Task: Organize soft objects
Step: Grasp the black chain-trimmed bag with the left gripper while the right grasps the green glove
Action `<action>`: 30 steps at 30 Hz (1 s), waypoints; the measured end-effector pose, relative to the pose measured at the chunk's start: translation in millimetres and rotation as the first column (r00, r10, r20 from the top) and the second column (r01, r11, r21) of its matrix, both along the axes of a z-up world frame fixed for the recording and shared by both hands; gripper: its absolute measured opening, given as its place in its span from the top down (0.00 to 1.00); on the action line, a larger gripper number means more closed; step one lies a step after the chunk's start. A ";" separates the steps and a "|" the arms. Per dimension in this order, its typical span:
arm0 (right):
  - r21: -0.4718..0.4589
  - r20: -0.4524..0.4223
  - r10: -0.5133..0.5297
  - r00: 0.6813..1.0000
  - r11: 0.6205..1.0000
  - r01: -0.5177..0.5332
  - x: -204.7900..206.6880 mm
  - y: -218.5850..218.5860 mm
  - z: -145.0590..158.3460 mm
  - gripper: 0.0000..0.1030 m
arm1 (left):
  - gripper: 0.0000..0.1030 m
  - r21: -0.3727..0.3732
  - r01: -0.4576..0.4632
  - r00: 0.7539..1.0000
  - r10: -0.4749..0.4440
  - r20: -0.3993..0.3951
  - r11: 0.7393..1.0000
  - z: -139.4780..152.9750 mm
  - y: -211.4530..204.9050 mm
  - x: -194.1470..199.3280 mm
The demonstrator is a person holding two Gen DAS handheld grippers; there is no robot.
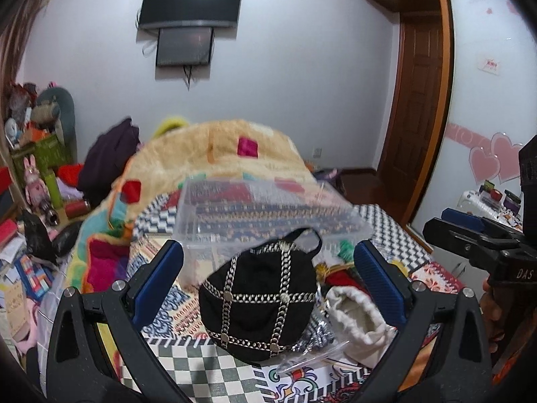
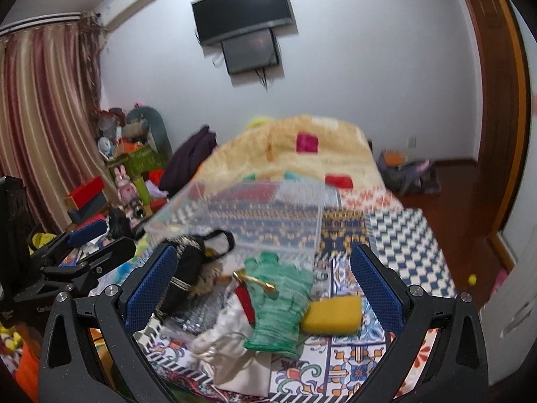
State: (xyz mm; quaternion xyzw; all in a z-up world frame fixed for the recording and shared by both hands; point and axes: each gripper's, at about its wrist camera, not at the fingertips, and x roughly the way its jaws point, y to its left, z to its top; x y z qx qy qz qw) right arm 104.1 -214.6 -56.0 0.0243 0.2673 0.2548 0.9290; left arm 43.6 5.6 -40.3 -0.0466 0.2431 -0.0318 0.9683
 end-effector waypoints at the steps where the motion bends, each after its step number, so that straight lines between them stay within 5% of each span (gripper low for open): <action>1: -0.008 -0.024 -0.001 1.000 1.000 0.001 5.2 0.9 -5.0 0.00 | 0.00 -0.004 0.003 1.000 -0.003 -0.018 1.000 -5.0 1.1 4.5; 9: -0.072 -0.172 -0.001 0.985 0.997 -0.011 33.5 3.3 -38.5 0.17 | 0.01 -0.021 0.025 0.990 -0.027 -0.135 0.999 -45.9 3.4 36.8; 18: -0.042 -0.310 0.041 0.950 0.998 -0.056 49.5 5.8 -63.5 0.40 | 0.23 -0.044 0.054 0.983 -0.061 -0.175 0.998 -63.2 6.9 45.5; 26: -0.032 -0.314 0.076 0.946 0.995 -0.091 45.3 7.4 -65.9 0.73 | 0.54 -0.080 0.080 0.976 -0.094 -0.198 0.994 -66.1 6.4 42.6; 30: -0.019 -0.296 0.075 0.952 0.996 -0.085 42.7 5.2 -59.3 0.79 | 0.64 -0.084 0.091 0.977 -0.105 -0.187 0.992 -60.8 6.5 35.3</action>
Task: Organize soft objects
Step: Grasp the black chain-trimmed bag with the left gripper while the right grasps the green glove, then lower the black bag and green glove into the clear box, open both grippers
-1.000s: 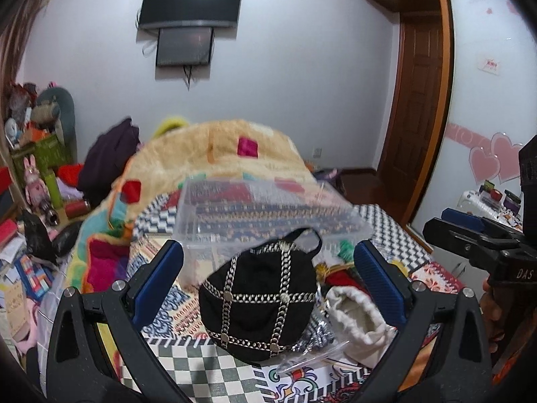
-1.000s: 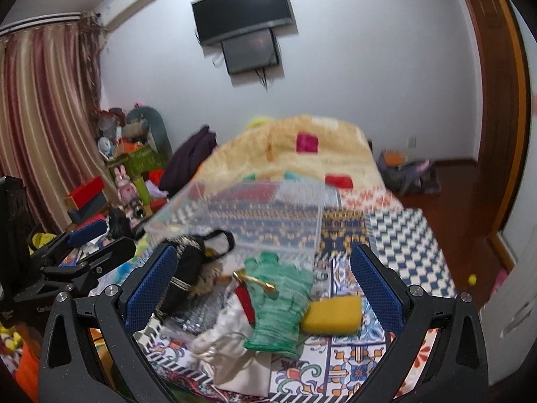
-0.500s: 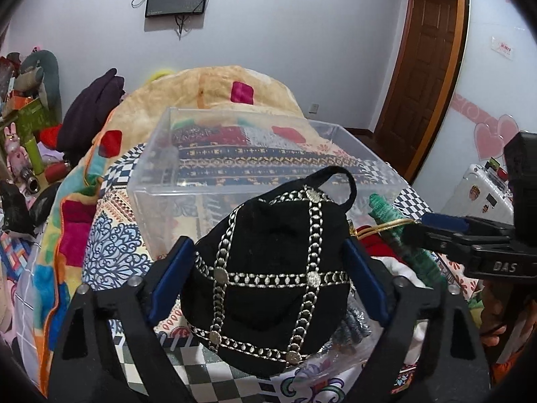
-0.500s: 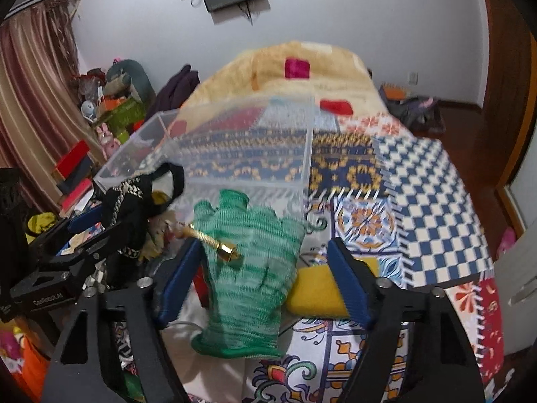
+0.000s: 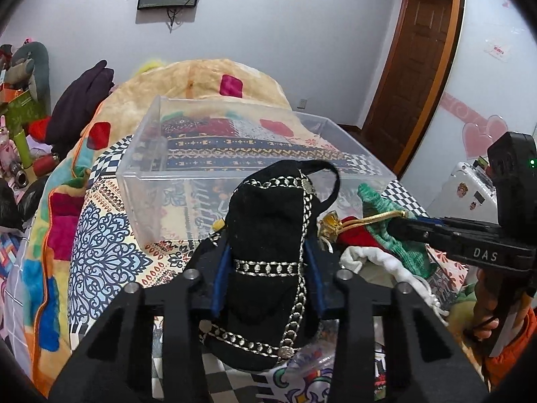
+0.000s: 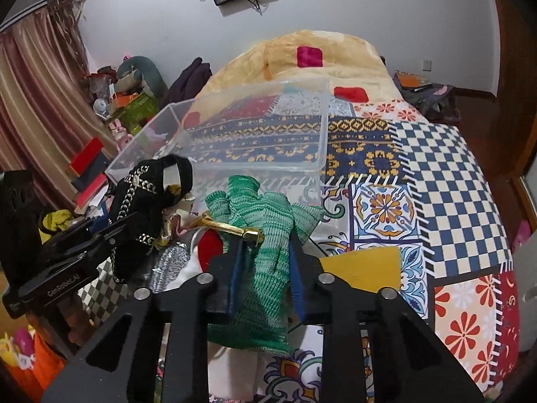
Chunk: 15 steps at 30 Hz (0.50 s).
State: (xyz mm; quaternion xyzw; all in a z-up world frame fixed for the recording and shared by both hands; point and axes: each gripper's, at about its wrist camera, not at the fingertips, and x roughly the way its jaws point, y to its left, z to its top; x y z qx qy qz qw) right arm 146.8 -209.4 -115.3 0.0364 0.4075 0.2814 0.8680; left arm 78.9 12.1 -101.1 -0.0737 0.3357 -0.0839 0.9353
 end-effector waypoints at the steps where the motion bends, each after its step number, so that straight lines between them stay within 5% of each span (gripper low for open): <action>1: 0.003 0.010 0.001 1.000 1.000 -0.001 -1.5 -0.4 2.9 0.80 | 0.66 0.000 0.000 1.000 0.000 0.003 1.000 1.5 0.0 -1.2; 15: 0.061 0.164 0.032 0.986 0.997 -0.042 -22.7 0.1 52.1 0.81 | 0.73 -0.029 -0.014 0.991 0.018 0.133 0.999 51.0 15.7 -25.0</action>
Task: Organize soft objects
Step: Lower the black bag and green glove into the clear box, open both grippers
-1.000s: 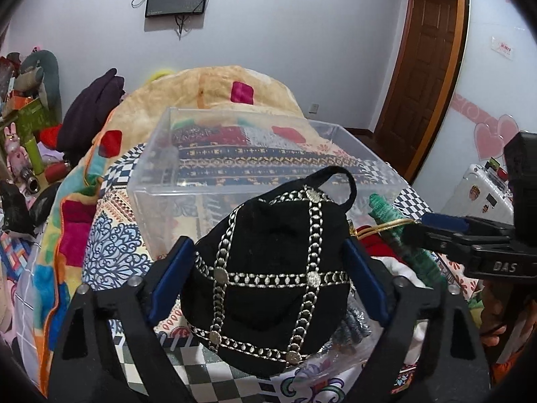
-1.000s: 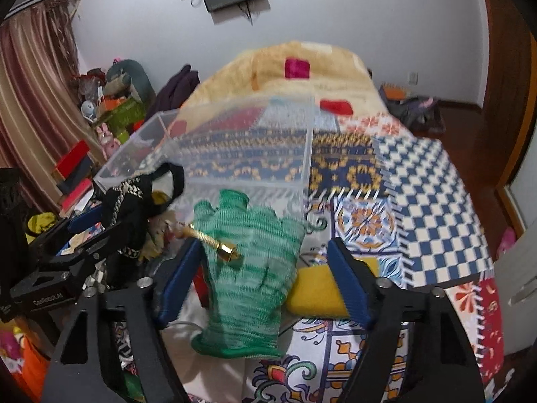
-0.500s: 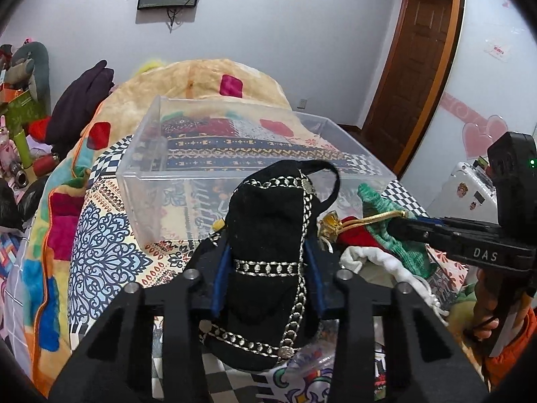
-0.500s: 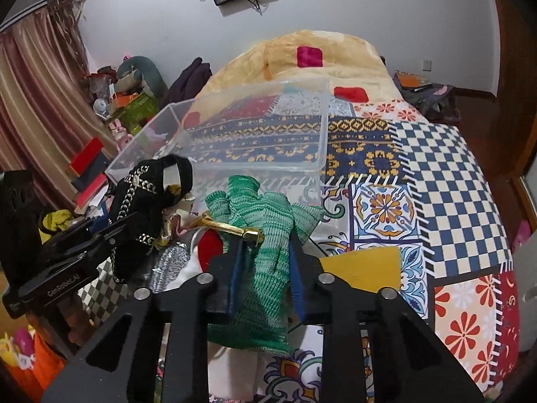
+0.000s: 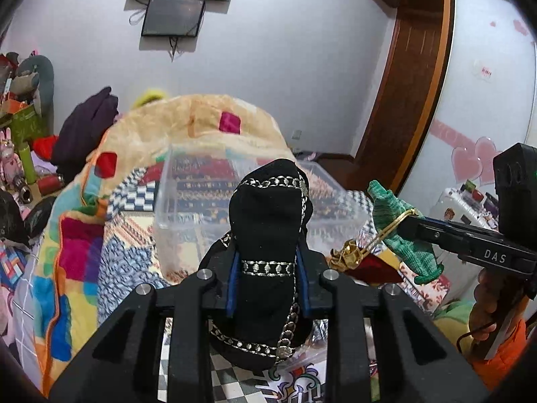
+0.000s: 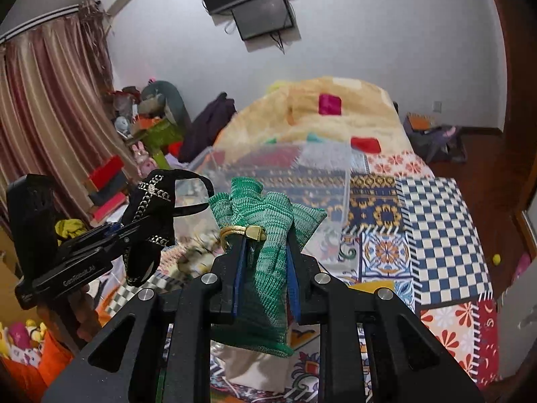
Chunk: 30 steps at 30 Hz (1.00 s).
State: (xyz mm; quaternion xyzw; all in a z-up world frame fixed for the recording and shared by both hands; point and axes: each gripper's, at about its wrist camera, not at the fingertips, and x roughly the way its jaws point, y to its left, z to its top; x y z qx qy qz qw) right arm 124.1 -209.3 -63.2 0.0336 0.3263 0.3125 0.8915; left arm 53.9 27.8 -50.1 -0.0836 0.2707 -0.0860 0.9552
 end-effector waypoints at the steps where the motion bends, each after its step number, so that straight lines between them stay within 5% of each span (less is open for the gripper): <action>1: 0.001 0.009 0.002 1.000 1.000 -0.002 -0.2 1.1 3.0 0.81 | 0.73 0.003 -0.002 1.000 0.002 0.008 1.000 2.4 -0.6 0.5; 17: -0.089 0.100 0.026 0.995 0.996 -0.017 27.0 43.0 10.5 0.81 | 0.73 0.006 -0.050 0.997 0.050 0.054 0.999 23.9 13.2 17.1; 30: -0.229 0.093 -0.036 0.995 0.972 0.057 81.2 62.8 -4.5 0.80 | 0.73 0.036 -0.037 0.998 0.039 -0.054 0.999 8.1 13.9 88.1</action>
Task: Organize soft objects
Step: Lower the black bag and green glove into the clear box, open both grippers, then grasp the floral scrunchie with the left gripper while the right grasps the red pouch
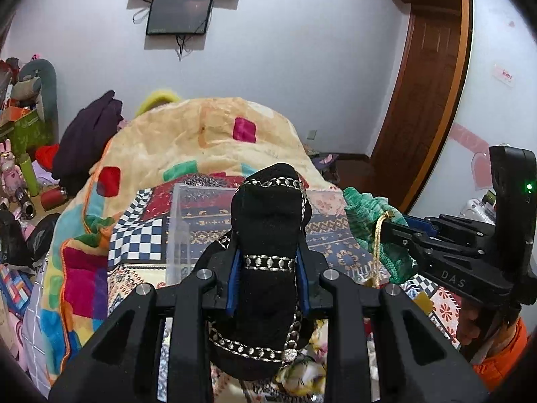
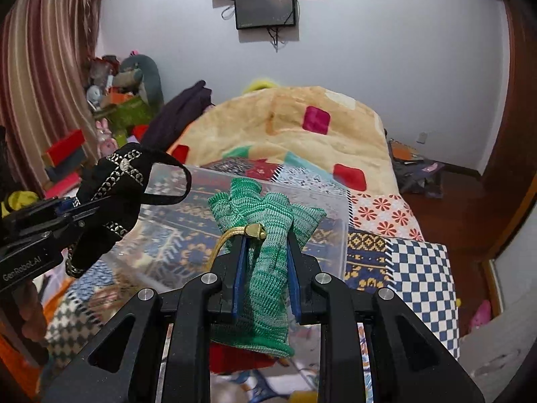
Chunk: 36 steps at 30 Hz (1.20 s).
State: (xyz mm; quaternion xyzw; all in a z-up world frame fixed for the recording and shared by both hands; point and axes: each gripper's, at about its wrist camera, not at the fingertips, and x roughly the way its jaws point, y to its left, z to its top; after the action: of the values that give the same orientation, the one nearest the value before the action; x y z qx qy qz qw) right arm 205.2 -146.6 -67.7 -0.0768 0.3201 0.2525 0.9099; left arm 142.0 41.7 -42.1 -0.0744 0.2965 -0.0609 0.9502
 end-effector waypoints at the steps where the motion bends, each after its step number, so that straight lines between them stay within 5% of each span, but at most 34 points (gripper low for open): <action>1: -0.008 -0.006 -0.001 1.000 1.000 0.001 3.2 1.4 -2.9 0.80 | 0.73 0.001 0.003 1.000 -0.003 -0.010 1.000 -1.6 -1.1 4.2; 6: -0.008 -0.064 0.005 0.998 1.000 -0.005 13.3 3.2 -12.0 0.79 | 0.73 -0.016 0.017 0.997 -0.018 -0.077 1.000 -15.4 -0.9 26.5; 10: -0.026 -0.071 -0.012 0.997 1.000 0.010 12.0 2.2 -13.3 0.50 | 0.73 -0.010 0.017 0.994 -0.018 -0.103 1.000 -22.5 -0.9 35.7; 12: -0.025 -0.047 -0.014 0.999 1.000 0.013 7.2 0.5 -9.8 0.44 | 0.73 -0.010 0.012 0.994 -0.013 -0.109 1.000 -23.5 -1.1 36.6; 36: 0.067 0.011 0.058 0.998 0.996 -0.059 -48.7 -16.7 12.4 0.20 | 0.11 0.061 0.037 0.999 -0.039 0.035 0.997 8.3 -16.8 -36.7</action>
State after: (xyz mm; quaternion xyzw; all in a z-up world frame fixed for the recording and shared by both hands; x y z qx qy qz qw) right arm 156.5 -163.3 -55.4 -0.0566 0.3051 0.2892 0.9056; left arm 105.3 24.9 -33.8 -0.0391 0.2822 -0.0714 0.9559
